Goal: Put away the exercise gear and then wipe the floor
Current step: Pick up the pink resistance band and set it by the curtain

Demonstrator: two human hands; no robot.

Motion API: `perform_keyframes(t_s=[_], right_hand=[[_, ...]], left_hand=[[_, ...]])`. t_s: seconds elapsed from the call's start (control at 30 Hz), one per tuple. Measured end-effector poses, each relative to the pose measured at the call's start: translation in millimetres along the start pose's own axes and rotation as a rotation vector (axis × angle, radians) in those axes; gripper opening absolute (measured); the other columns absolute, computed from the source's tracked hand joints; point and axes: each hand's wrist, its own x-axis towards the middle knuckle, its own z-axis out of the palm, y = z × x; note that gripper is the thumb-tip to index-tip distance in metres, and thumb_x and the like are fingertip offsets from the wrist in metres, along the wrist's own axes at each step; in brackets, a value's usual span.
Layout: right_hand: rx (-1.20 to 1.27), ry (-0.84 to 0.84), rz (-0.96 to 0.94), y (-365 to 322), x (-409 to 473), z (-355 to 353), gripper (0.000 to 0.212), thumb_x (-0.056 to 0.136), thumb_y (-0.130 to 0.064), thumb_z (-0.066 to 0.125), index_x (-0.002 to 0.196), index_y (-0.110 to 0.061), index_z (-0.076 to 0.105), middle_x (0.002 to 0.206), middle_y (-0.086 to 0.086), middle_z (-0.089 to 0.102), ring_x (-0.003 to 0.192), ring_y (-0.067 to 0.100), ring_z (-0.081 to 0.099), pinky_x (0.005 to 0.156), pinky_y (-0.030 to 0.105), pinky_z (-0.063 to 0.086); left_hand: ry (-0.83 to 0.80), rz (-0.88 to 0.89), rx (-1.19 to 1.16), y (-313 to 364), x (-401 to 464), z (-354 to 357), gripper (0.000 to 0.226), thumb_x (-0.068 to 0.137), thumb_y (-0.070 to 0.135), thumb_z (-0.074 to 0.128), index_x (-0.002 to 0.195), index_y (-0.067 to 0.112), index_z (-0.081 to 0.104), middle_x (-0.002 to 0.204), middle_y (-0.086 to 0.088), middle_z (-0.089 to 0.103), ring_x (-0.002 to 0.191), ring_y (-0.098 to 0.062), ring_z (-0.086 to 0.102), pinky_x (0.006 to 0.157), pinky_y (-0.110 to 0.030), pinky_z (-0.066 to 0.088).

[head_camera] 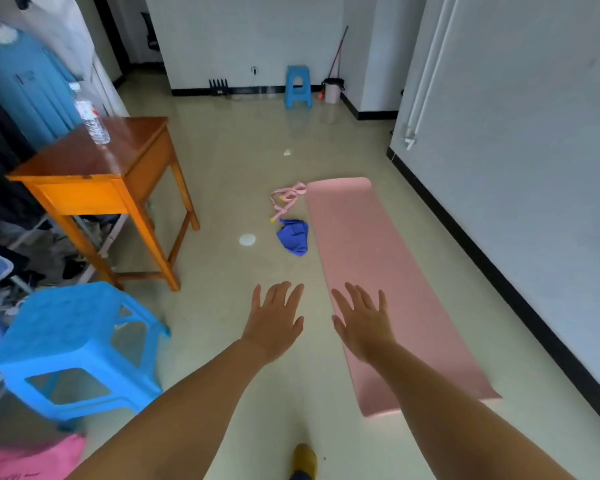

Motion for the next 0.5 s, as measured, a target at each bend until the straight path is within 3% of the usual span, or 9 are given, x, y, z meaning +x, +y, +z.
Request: perform_keyframes(t_s=[0.07, 0.13, 0.2, 0.3, 0.43, 0.5], right_hand=[[0.043, -0.009, 0.01, -2, 51, -3, 0.055, 0.088, -0.041, 0.028, 0.127, -0.019, 0.06, 0.128, 0.011, 0.06, 0.115, 0.029, 0.06, 0.092, 0.063, 0.043], [0.026, -0.016, -0.021, -6, 100, -7, 0.054, 0.084, -0.041, 0.031, 0.118, -0.018, 0.066, 0.118, 0.012, 0.066, 0.104, 0.029, 0.066, 0.082, 0.063, 0.049], [0.02, -0.028, -0.021, -15, 150, -14, 0.053, 0.088, -0.04, 0.031, 0.126, -0.018, 0.061, 0.128, 0.012, 0.06, 0.114, 0.029, 0.061, 0.09, 0.063, 0.045], [0.021, -0.01, -0.056, -36, 215, -18, 0.056, 0.091, -0.043, 0.025, 0.134, -0.02, 0.054, 0.137, 0.01, 0.053, 0.125, 0.027, 0.052, 0.099, 0.061, 0.037], [0.013, -0.021, -0.132, -61, 308, -16, 0.052, 0.095, -0.041, 0.046, 0.143, -0.021, 0.041, 0.148, 0.01, 0.04, 0.135, 0.026, 0.04, 0.108, 0.059, 0.028], [0.01, -0.072, -0.137, -72, 363, -11, 0.054, 0.1, -0.04, 0.031, 0.15, -0.023, 0.021, 0.157, 0.008, 0.019, 0.144, 0.023, 0.02, 0.114, 0.054, 0.012]], left_hand=[[0.0, -0.048, -0.024, -32, 34, -1, 0.059, 0.095, 0.041, 0.022, 0.15, 0.021, 0.017, 0.149, -0.005, 0.029, 0.138, -0.021, 0.027, 0.115, -0.05, 0.011], [0.043, -0.089, -0.007, -65, 65, -3, 0.059, 0.091, 0.041, 0.025, 0.145, 0.019, 0.034, 0.139, -0.007, 0.046, 0.128, -0.022, 0.045, 0.109, -0.052, 0.027], [0.037, -0.155, -0.027, -99, 96, -8, 0.057, 0.092, 0.041, 0.028, 0.144, 0.018, 0.036, 0.138, -0.008, 0.047, 0.125, -0.023, 0.047, 0.108, -0.05, 0.031], [-0.023, -0.229, -0.09, -147, 140, -6, 0.058, 0.098, 0.039, 0.033, 0.15, 0.019, 0.015, 0.151, -0.005, 0.026, 0.138, -0.022, 0.026, 0.116, -0.045, 0.015], [-0.034, -0.235, -0.068, -210, 211, 3, 0.059, 0.098, 0.041, 0.03, 0.15, 0.02, 0.009, 0.152, -0.004, 0.023, 0.139, -0.02, 0.023, 0.116, -0.043, 0.015], [-0.043, -0.221, -0.058, -245, 255, 8, 0.059, 0.098, 0.041, 0.029, 0.15, 0.02, 0.009, 0.151, -0.004, 0.023, 0.138, -0.02, 0.024, 0.116, -0.042, 0.016]])
